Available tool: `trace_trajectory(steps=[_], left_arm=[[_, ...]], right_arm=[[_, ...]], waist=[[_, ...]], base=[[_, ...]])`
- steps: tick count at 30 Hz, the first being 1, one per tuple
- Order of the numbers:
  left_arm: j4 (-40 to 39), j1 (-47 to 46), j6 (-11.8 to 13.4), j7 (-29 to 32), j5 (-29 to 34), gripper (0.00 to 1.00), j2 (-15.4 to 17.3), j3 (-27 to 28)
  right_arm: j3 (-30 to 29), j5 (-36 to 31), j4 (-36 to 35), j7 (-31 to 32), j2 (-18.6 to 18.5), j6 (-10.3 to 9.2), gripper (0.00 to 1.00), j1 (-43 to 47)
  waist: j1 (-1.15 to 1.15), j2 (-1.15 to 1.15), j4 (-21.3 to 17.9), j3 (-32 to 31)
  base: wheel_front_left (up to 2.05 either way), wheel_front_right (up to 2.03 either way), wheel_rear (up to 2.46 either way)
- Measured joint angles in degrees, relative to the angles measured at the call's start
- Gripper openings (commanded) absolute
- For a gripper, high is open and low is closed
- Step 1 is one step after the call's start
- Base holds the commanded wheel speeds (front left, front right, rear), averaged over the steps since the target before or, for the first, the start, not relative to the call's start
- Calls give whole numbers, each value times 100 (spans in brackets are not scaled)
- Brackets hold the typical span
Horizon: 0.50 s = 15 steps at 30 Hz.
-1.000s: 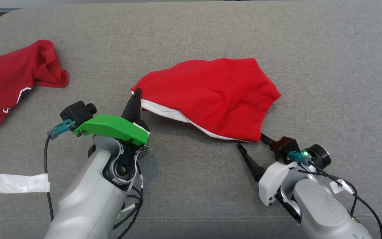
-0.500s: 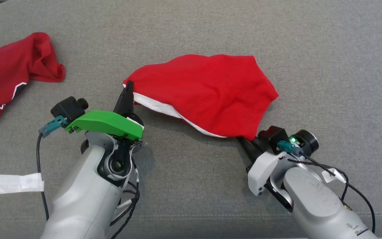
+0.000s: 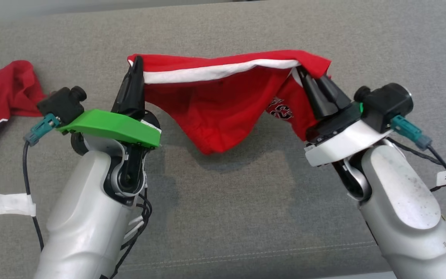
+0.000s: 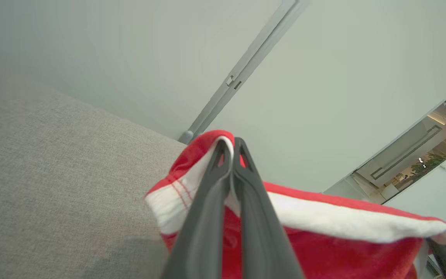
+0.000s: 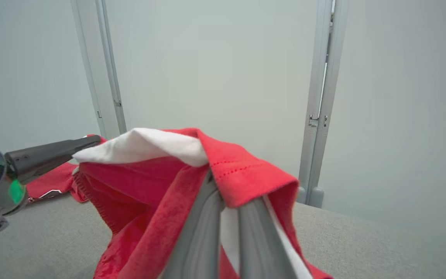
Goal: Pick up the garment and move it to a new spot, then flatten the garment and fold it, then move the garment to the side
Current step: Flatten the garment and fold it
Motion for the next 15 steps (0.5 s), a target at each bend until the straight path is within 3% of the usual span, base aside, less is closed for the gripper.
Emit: trace_trajectory(steps=[8,15], left_arm=[[-772,176,-64,-1,320,0,-8,75],[-1042,687,87,-1,422,0,-10,-450]], right_arm=[[-459,157,-627,-1,-219,-1,0,446],[-470,343,-678,-1,-356,-1,0,1304]], waist=[[0,0,-237,-337],[0,0,-335,-514]], base=[[0,0,0],[0,0,0]])
